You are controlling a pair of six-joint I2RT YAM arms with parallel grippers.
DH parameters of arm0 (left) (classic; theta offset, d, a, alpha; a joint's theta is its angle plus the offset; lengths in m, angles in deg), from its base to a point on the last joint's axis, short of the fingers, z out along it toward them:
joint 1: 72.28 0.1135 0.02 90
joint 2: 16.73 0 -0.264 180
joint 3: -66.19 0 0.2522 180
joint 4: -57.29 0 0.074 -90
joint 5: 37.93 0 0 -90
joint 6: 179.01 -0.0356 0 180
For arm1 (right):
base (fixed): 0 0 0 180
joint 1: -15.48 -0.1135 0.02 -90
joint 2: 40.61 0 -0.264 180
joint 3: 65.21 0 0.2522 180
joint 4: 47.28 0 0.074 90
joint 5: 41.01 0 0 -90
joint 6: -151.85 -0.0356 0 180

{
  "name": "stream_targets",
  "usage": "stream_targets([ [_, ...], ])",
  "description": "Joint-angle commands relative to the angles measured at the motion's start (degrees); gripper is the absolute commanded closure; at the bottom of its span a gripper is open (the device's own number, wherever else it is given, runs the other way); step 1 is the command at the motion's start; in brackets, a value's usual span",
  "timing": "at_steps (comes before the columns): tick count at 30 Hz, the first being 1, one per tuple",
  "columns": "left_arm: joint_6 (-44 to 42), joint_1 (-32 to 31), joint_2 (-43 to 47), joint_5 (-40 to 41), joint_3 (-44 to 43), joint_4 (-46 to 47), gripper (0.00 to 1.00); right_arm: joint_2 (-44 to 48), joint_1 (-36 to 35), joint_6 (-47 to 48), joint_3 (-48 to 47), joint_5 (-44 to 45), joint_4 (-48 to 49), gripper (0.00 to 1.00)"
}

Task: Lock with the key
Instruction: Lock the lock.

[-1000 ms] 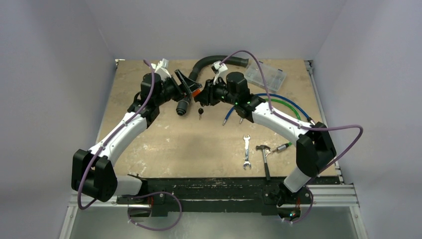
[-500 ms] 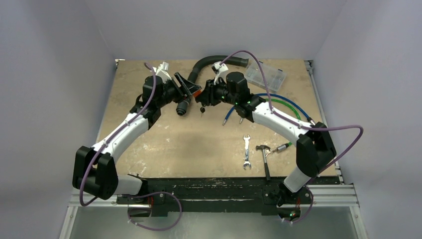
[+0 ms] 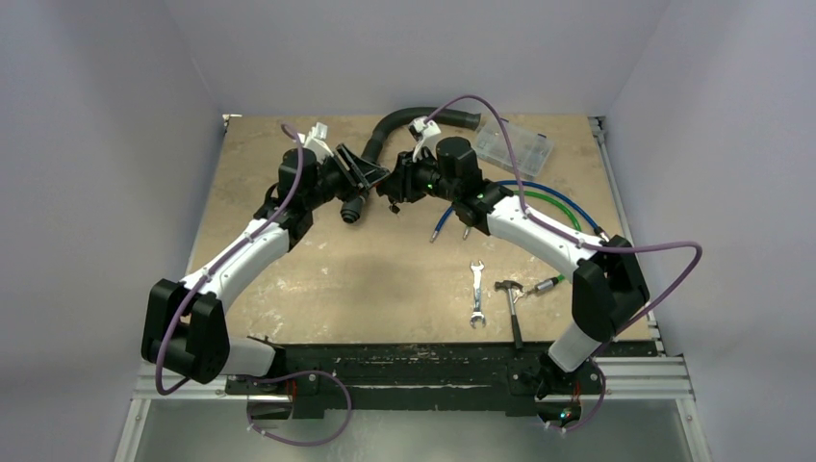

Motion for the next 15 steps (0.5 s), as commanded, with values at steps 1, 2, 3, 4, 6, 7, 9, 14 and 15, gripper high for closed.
stream_targets([
  [1, 0.48, -0.25, -0.14, -0.96, 0.85, 1.89, 0.67, 0.57, -0.33, -0.24, -2.85, 1.28, 5.18, 1.00],
  [2, 0.68, -0.21, -0.10, -1.15, 0.90, 2.18, 0.72, 0.57, -0.37, -0.19, -2.73, 1.23, 5.28, 1.00],
  [3, 0.54, -0.20, -0.04, -1.14, 0.98, 2.32, 0.79, 0.53, -0.36, -0.15, -2.71, 0.95, 5.49, 1.00],
  [4, 0.33, -0.14, -0.01, -1.13, 0.87, 2.24, 0.87, 0.48, -0.41, -0.11, -2.75, 0.71, 5.82, 0.93],
  [6, -0.34, 0.23, 0.12, -0.81, 0.33, 1.36, 1.00, 0.55, -0.33, -0.26, -2.74, -1.46, 6.08, 0.83],
  [7, -0.71, 0.57, 0.28, -0.40, 0.05, 0.57, 1.00, 0.75, -0.26, -0.30, -2.65, -1.38, 6.05, 0.80],
  [9, -1.28, 1.32, 0.63, -0.02, -0.38, -0.23, 1.00, 1.33, -0.15, 0.95, -2.77, -1.63, 5.08, 0.68],
  [14, -2.85, 2.32, 1.63, 0.72, -1.40, -1.64, 1.00, 3.64, 1.13, 3.12, -1.65, -4.24, 2.45, 0.41],
  [15, -3.01, 2.42, 1.78, 0.80, -1.62, -1.79, 1.00, 4.05, 1.43, 3.40, -1.35, -4.68, 1.78, 0.39],
])
